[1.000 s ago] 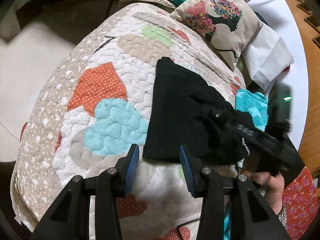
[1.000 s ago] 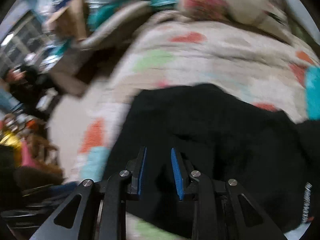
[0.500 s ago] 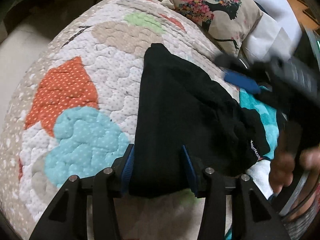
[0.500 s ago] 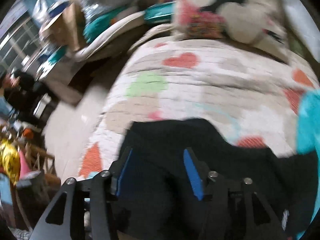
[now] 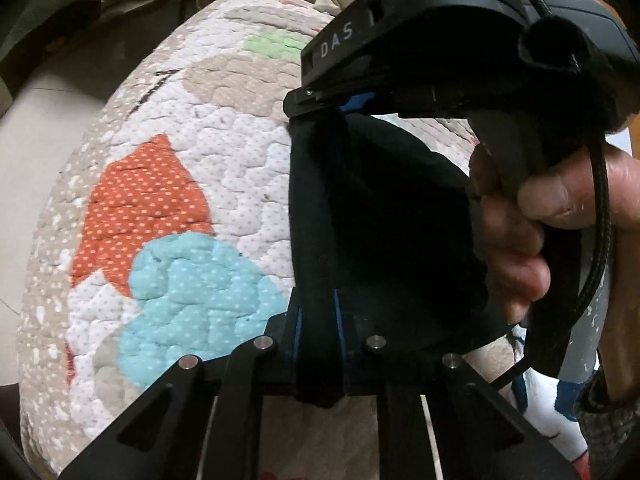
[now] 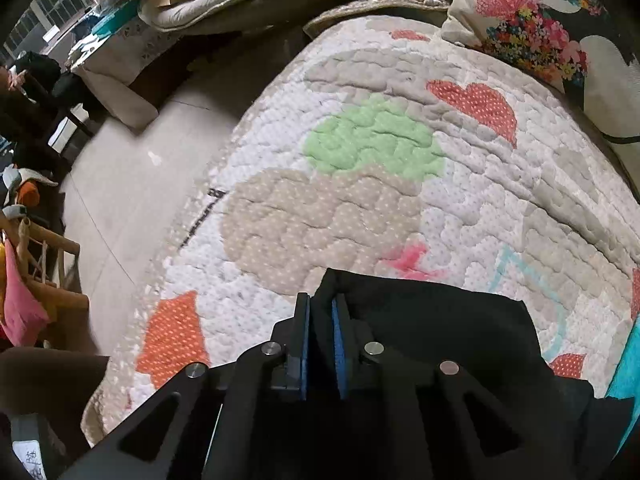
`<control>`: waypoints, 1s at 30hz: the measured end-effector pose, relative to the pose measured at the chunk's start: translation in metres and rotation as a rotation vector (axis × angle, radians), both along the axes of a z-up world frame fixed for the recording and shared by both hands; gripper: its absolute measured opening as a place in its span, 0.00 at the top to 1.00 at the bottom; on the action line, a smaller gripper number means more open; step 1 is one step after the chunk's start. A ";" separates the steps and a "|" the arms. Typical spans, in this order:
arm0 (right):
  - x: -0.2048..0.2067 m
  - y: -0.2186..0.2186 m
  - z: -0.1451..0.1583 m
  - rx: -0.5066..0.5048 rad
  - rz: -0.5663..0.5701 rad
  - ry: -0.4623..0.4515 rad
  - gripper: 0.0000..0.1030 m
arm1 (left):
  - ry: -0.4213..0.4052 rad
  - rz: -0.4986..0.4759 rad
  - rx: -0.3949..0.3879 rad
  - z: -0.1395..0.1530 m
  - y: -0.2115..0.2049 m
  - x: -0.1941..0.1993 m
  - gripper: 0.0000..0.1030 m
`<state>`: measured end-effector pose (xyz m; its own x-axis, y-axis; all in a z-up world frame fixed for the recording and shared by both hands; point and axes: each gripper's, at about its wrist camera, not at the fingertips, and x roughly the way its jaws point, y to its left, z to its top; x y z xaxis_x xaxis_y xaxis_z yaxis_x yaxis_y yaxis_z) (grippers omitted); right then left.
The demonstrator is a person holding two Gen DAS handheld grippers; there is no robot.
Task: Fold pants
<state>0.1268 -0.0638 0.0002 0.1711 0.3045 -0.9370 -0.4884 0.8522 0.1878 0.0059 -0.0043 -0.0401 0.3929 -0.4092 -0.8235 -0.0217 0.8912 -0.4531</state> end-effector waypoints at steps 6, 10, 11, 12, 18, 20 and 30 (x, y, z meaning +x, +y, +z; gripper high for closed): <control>-0.004 0.022 0.007 0.074 0.019 0.017 0.89 | 0.022 0.079 0.020 0.007 0.032 -0.004 0.87; -0.002 0.054 0.006 0.089 0.037 0.021 0.89 | 0.053 0.144 0.037 0.003 0.052 -0.001 0.86; -0.001 0.059 0.004 0.092 0.034 0.027 0.89 | 0.059 0.150 0.036 0.003 0.055 0.000 0.84; 0.000 0.062 0.001 0.092 0.027 0.036 0.86 | 0.064 0.156 0.030 0.001 0.057 0.000 0.82; 0.010 0.037 0.017 0.172 -0.054 0.023 0.71 | 0.070 0.204 -0.044 0.004 0.075 -0.013 0.68; 0.012 0.009 0.040 0.216 -0.115 -0.024 0.62 | 0.059 0.231 -0.090 0.007 0.089 -0.018 0.64; -0.072 -0.182 0.086 0.302 -0.468 -0.194 0.49 | -0.076 0.249 0.023 0.035 0.091 -0.021 0.58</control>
